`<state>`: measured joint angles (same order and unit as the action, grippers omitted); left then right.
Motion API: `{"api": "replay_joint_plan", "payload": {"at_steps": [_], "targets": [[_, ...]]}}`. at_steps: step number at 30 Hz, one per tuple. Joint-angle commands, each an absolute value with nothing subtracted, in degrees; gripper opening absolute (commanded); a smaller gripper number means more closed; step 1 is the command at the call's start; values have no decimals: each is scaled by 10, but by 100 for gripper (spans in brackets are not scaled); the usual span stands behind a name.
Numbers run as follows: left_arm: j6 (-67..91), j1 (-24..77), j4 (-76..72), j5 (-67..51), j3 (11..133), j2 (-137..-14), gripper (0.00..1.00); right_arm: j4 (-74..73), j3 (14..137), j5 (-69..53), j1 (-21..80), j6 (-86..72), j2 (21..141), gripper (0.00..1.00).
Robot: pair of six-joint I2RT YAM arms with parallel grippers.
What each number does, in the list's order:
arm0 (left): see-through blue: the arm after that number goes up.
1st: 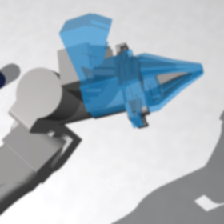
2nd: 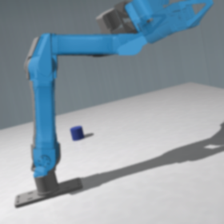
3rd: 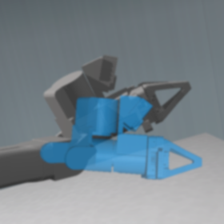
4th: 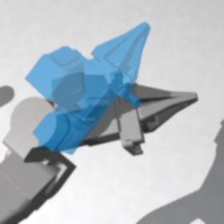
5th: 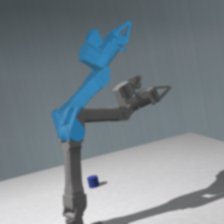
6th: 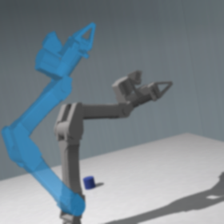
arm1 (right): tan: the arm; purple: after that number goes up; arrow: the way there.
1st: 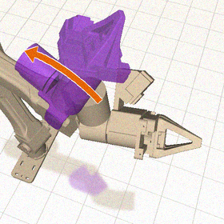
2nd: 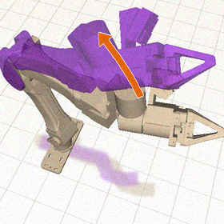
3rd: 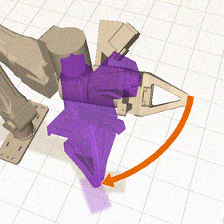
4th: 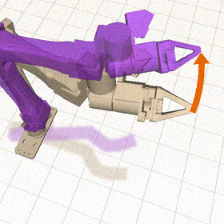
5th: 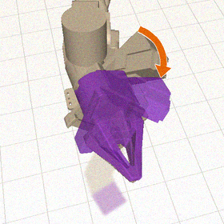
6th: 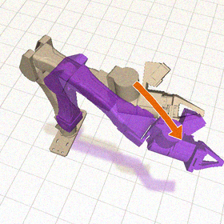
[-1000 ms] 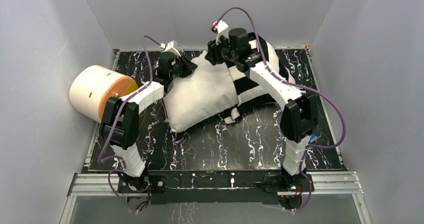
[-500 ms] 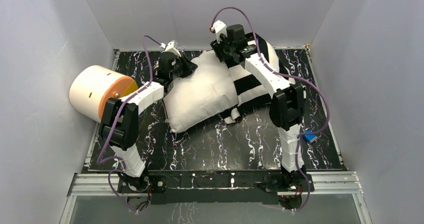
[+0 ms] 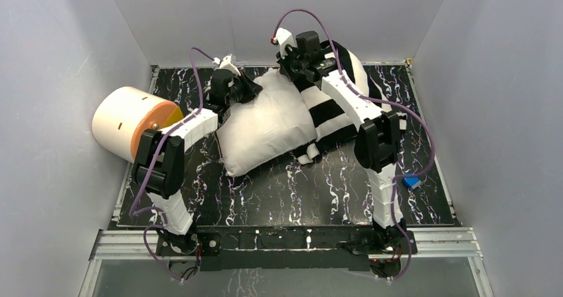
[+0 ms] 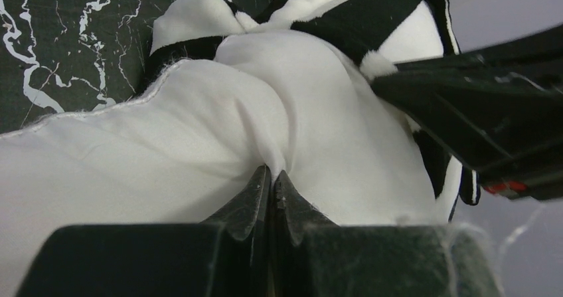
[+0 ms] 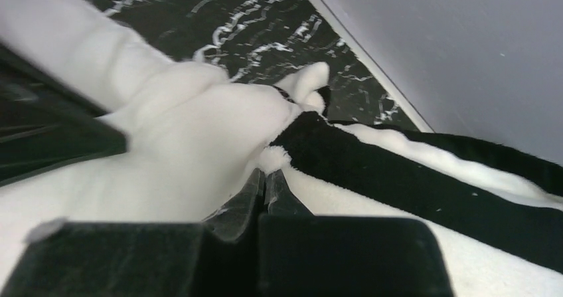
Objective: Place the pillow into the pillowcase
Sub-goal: Stuff the pillow into the pillowcase.
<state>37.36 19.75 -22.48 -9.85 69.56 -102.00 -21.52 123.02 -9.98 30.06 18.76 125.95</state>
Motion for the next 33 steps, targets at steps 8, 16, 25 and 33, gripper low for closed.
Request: {"api": "replay_joint_plan", "payload": {"at_steps": [8,16,25,33], "targets": [[387,220,-214,-120,742,-1038,0,143,947,-364,360,-151,1092,0],[390,220,-215,-109,652,-986,0,328,809,-368,370,-280,1071,0],[436,274,-189,-30,534,-814,0,239,940,-469,382,-271,1118,0],[524,337,-253,13,461,-784,2,81,954,-409,373,-165,1089,0]]}}
